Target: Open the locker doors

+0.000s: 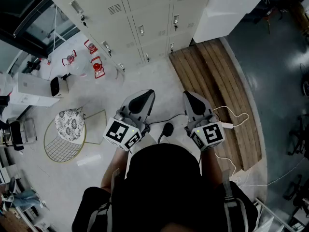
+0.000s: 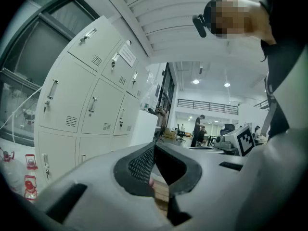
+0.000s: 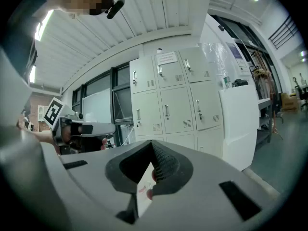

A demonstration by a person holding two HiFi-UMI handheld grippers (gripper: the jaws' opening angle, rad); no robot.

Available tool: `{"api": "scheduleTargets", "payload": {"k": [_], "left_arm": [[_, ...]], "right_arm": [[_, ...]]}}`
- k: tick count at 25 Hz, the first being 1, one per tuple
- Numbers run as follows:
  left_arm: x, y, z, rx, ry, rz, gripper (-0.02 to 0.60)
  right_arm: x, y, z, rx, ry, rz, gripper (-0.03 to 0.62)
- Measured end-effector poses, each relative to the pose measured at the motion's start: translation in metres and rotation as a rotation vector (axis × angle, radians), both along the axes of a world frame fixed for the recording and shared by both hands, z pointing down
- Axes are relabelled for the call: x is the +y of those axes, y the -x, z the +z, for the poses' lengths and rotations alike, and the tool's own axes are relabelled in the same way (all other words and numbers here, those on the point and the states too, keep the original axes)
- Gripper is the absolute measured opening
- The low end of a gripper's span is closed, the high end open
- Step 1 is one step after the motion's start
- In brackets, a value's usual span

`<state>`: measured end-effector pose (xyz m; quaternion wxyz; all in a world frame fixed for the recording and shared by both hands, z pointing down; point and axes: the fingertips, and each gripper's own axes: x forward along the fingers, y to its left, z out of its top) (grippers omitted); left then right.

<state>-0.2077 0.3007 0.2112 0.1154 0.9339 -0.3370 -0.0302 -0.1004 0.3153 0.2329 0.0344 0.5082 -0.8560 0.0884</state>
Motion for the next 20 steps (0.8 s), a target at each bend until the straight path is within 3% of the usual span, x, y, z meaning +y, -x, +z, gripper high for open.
{"api": "scheduleTargets", "payload": {"k": [3, 13, 20], "left_arm": [[0.003, -0.004, 0.000, -0.005, 0.002, -0.002, 0.018], [0.010, -0.017, 0.002, -0.013, 0.009, -0.025, 0.018], [-0.011, -0.025, 0.010, -0.015, 0.024, 0.003, 0.018]], "right_arm": [[0.002, -0.003, -0.001, -0.039, -0.005, 0.014, 0.003], [0.011, -0.023, 0.003, -0.006, -0.005, 0.004, 0.004], [-0.001, -0.034, 0.009, -0.032, 0.009, 0.022, 0.005]]}}
